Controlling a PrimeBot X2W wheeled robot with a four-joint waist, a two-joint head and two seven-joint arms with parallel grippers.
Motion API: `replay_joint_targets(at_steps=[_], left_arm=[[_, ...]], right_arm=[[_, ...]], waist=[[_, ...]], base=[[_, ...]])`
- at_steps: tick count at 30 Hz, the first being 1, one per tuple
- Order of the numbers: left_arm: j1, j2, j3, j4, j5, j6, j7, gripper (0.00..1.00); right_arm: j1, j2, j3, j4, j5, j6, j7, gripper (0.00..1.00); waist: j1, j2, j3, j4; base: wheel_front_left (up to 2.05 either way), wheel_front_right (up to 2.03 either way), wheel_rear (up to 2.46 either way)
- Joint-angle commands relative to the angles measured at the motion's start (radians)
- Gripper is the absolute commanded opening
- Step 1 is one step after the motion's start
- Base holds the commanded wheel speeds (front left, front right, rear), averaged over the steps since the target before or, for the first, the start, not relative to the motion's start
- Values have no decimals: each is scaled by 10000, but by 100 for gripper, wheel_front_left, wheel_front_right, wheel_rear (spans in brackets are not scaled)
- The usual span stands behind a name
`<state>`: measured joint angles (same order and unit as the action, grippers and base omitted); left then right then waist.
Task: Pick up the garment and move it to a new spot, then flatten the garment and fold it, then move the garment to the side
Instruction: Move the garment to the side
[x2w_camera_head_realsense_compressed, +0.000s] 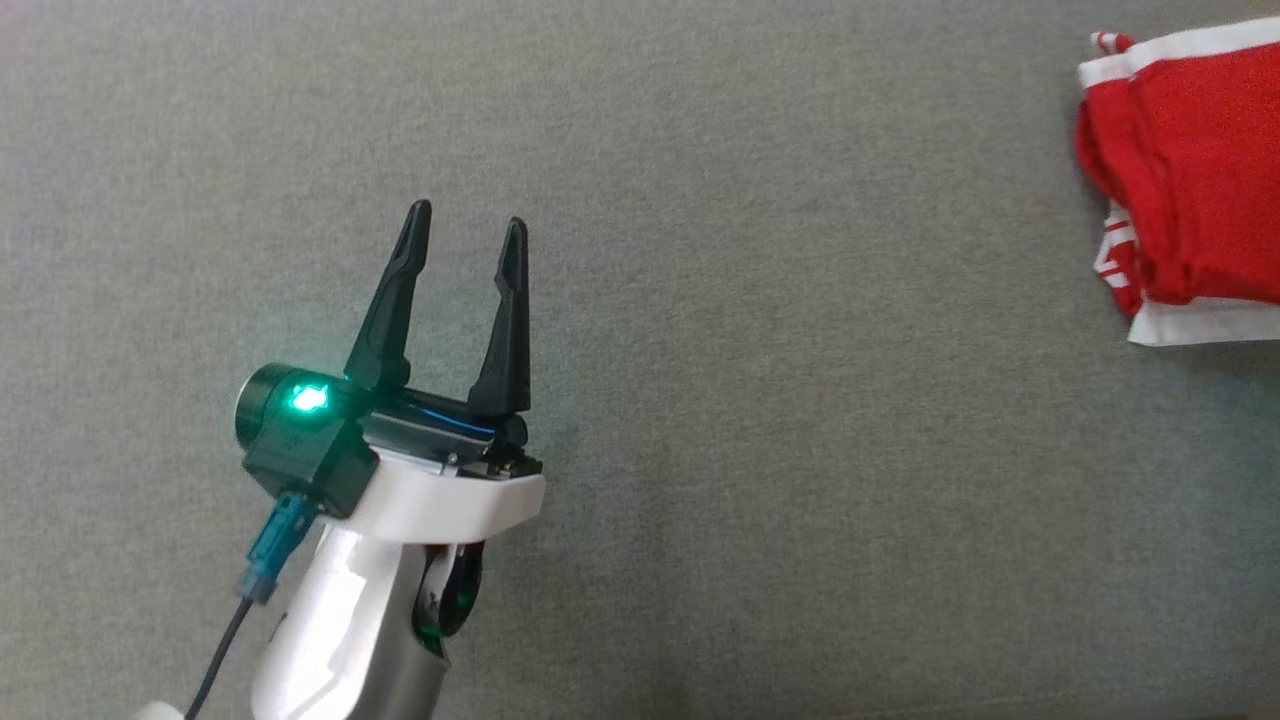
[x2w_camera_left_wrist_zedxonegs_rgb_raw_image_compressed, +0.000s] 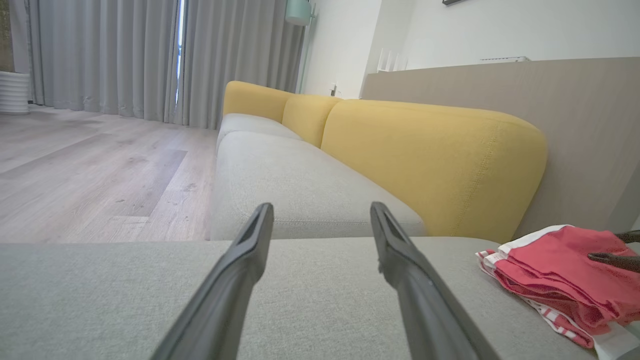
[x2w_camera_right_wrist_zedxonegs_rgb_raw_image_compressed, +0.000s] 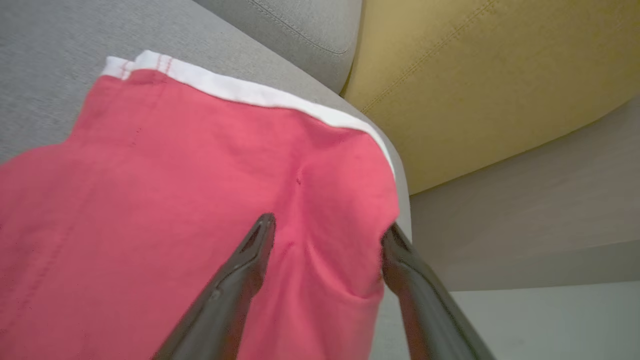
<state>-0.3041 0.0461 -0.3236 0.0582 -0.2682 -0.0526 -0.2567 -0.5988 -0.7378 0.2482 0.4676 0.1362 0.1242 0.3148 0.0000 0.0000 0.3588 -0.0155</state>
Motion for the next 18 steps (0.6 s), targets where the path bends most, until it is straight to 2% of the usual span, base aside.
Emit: replay_joint_targets(at_steps=[1, 5, 10, 14, 18], left_arm=[[-153, 41, 295, -300, 60, 6, -51, 100], [-32, 41, 328, -270, 75, 24, -51, 100], [220, 41, 481, -285, 67, 108, -51, 100], [477, 41, 639, -329, 80, 171, -51, 100], [726, 41, 910, -405, 97, 252, -51, 100]], right_arm=[[284, -237, -46, -329, -68, 65, 31, 100], [291, 228, -430, -960, -542, 65, 14, 100], [187, 1201, -1213, -1951, -1220, 65, -432, 100], [289, 2321, -1790, -2760, -1430, 65, -994, 100], [652, 3754, -2453, -3604, -1164, 65, -1819, 100]], waist=[[0, 0, -135, -61], [0, 0, -531, -139], [0, 0, -1088, -192], [0, 0, -1536, -176], [0, 0, -1913, -129]], base=[[0, 0, 0], [0, 0, 0], [0, 0, 0], [0, 0, 0], [0, 0, 0]])
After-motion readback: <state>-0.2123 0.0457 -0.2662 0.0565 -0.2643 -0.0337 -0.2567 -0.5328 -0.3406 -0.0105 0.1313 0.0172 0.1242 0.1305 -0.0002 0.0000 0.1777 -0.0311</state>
